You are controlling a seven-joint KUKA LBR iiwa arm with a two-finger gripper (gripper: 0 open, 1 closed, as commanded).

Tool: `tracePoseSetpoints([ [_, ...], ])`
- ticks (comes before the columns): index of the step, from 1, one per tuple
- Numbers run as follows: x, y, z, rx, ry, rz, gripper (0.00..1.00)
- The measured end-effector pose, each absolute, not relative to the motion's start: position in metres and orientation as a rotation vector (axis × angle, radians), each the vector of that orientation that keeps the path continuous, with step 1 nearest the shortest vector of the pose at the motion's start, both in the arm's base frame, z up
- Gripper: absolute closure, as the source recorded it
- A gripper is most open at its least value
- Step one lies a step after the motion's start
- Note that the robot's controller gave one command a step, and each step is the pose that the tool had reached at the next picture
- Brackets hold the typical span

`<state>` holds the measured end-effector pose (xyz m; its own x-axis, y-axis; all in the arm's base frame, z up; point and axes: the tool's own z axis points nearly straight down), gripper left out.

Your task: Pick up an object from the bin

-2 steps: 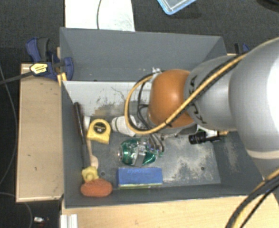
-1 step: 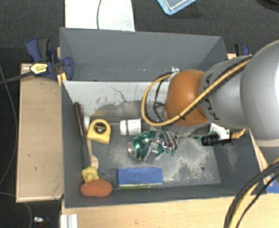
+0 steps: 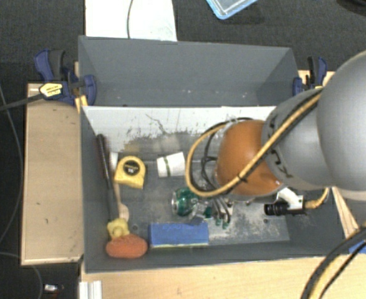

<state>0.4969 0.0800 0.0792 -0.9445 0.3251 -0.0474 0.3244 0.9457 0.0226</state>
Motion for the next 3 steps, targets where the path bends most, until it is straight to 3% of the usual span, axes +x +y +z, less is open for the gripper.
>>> tracePoseSetpoints([
  [1, 0.497, 0.08, 0.079, 0.511, 3.048, 0.023, 1.0],
  [3, 0.486, 0.061, 0.205, 0.558, 3.046, 0.023, 1.0],
])
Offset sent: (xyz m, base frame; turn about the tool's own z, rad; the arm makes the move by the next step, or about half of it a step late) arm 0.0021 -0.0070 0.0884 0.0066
